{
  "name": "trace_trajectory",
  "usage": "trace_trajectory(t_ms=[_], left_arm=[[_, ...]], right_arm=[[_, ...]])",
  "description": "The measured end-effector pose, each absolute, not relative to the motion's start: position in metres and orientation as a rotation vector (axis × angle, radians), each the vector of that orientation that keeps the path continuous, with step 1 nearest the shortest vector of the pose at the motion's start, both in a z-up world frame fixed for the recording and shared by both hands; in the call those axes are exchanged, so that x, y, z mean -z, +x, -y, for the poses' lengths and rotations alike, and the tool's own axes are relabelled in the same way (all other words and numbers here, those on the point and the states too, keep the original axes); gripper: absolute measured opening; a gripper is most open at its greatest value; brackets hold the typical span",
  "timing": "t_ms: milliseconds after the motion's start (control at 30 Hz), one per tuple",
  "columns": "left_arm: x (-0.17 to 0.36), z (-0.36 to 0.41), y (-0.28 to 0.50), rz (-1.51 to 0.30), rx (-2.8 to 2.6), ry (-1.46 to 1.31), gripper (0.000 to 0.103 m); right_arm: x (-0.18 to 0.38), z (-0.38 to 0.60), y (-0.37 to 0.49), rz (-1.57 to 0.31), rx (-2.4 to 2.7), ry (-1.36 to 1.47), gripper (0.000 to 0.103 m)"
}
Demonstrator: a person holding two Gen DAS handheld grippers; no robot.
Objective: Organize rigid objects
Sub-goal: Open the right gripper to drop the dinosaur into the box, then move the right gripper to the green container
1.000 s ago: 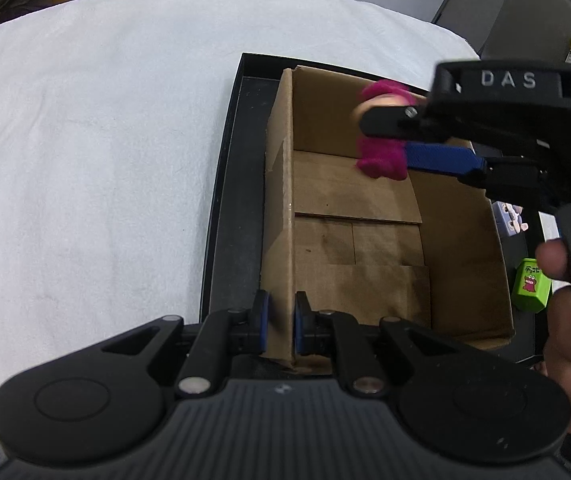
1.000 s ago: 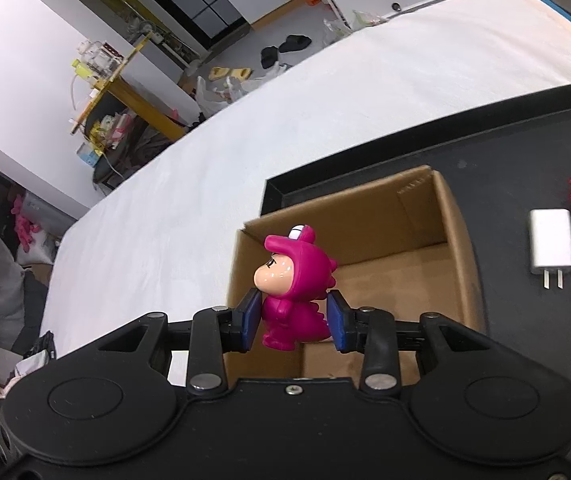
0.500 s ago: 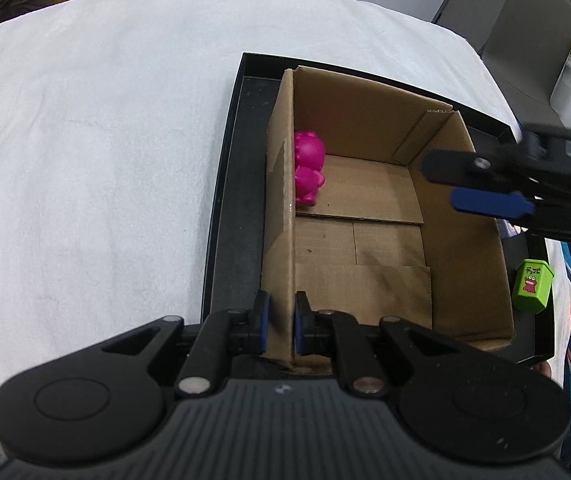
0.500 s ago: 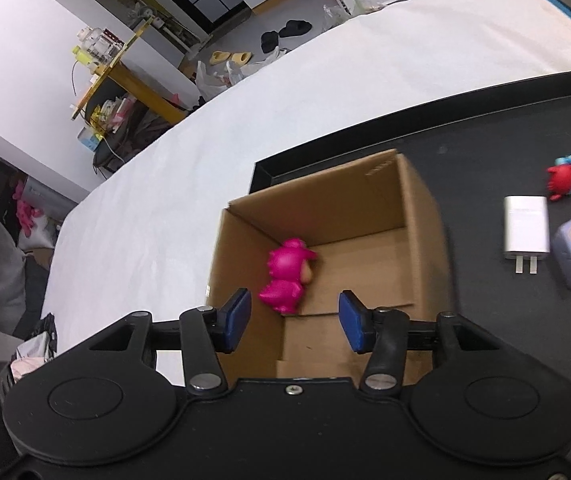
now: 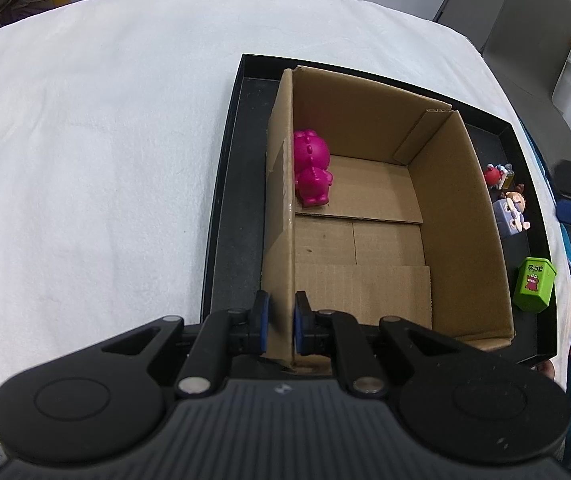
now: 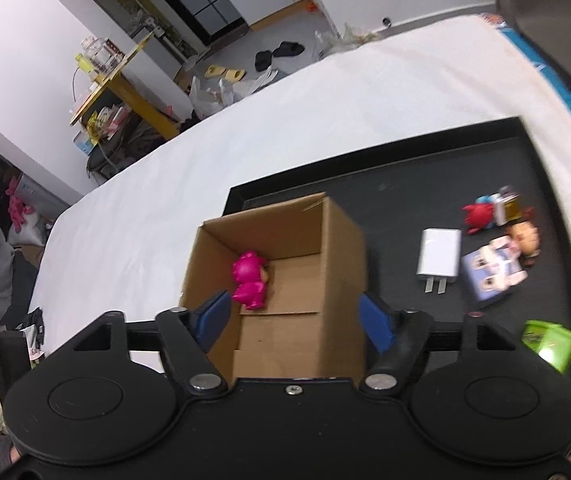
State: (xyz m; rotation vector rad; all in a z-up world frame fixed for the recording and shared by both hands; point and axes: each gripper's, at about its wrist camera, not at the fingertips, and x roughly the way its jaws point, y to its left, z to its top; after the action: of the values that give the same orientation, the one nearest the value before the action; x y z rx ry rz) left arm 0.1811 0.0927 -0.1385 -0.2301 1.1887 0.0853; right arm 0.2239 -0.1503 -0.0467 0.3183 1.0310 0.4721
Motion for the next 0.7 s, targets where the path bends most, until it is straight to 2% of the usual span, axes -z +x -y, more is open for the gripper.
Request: trace_trajectory(t_ms=[233,400,700], left_arm=[[0.138,-0.092,0.181,-1.192,-0.094,-0.232,0.011],[0.138,-0.094,0.181,-1.196,-0.102,-0.249,0.011],[0.136,-0.089,0.185,-1.207,-0.124,-0.240,0.011]], right_arm=[[0.046,0.180,0.215,-1.001,-0.416,0.339,0.080],[0.045,0.195,0.209,-0.977,-0.322,0.348,0.090],[0.062,0.218,0.197,-0.973,-0.149,0.333,0.094]])
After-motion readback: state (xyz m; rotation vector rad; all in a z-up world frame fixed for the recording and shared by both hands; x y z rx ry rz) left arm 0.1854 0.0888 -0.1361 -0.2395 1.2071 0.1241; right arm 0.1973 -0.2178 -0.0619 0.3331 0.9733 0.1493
